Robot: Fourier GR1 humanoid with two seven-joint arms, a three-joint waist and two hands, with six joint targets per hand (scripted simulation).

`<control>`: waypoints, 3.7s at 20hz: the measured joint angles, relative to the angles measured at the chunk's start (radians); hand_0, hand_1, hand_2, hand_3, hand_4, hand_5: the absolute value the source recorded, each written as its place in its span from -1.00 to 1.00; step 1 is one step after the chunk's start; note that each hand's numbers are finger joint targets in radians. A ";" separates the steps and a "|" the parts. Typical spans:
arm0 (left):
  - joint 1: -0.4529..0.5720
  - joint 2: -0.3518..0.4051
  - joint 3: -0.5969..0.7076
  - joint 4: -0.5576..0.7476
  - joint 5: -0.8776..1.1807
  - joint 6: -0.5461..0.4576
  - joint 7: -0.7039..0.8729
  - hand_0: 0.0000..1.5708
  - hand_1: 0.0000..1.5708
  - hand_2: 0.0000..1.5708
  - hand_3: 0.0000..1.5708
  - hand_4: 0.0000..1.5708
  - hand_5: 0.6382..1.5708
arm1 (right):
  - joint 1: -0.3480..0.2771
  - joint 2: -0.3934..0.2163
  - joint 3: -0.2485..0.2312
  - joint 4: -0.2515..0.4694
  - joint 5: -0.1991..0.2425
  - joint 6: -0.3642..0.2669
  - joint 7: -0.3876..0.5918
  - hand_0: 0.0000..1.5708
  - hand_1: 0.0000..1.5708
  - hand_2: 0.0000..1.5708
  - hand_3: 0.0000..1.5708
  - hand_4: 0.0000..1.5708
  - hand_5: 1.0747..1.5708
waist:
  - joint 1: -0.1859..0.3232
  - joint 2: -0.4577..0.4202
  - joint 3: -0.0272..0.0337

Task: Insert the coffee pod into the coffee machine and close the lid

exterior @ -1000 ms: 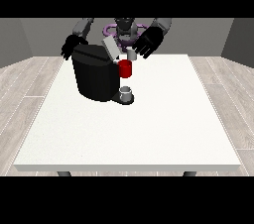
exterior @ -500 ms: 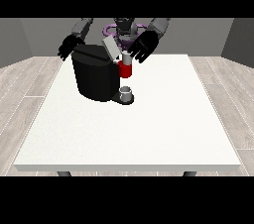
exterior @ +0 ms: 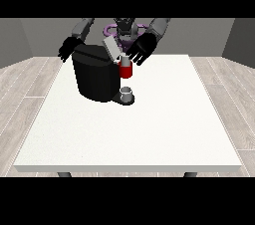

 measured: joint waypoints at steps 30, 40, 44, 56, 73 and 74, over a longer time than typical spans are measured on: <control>0.004 -0.016 -0.011 0.015 -0.049 -0.006 -0.013 0.36 0.36 0.42 0.21 -0.54 1.00 | 0.004 -0.011 -0.028 0.025 -0.014 -0.004 -0.008 -1.00 -1.00 -1.00 -1.00 -0.45 1.00 | 0.020 -0.002 0.0010; 0.007 0.001 -0.049 0.012 -0.096 -0.041 -0.042 -1.00 -1.00 -1.00 -1.00 -1.00 1.00 | -0.011 -0.009 -0.027 0.025 -0.009 -0.016 -0.007 -1.00 -1.00 -1.00 -1.00 -0.47 1.00 | 0.024 -0.001 0.0018; 0.015 -0.002 -0.058 0.006 -0.109 -0.050 -0.043 -1.00 -1.00 -1.00 -1.00 -1.00 1.00 | -0.003 -0.018 -0.038 0.039 -0.017 -0.008 -0.007 -1.00 -1.00 -1.00 -1.00 -0.55 1.00 | 0.031 -0.012 0.0017; 0.047 -0.023 -0.057 -0.015 -0.118 -0.082 -0.036 -1.00 -1.00 -1.00 -1.00 -1.00 1.00 | 0.043 -0.019 -0.060 0.093 -0.023 -0.013 -0.047 -1.00 -1.00 -1.00 -1.00 -0.50 1.00 | 0.074 -0.077 0.0000; 0.384 -0.277 0.192 -0.063 0.239 -0.095 -0.112 -1.00 -1.00 -1.00 -1.00 -0.76 1.00 | 0.242 -0.021 -0.087 0.102 -0.035 -0.019 -0.056 -1.00 -1.00 -1.00 -1.00 -0.55 1.00 | 0.260 -0.401 -0.0009; 0.404 -0.285 0.201 -0.066 0.254 -0.097 -0.106 -1.00 -1.00 -1.00 -1.00 -0.82 1.00 | 0.251 -0.030 -0.081 0.091 -0.028 -0.015 -0.045 -1.00 -1.00 -1.00 -1.00 -0.53 1.00 | 0.265 -0.422 -0.0009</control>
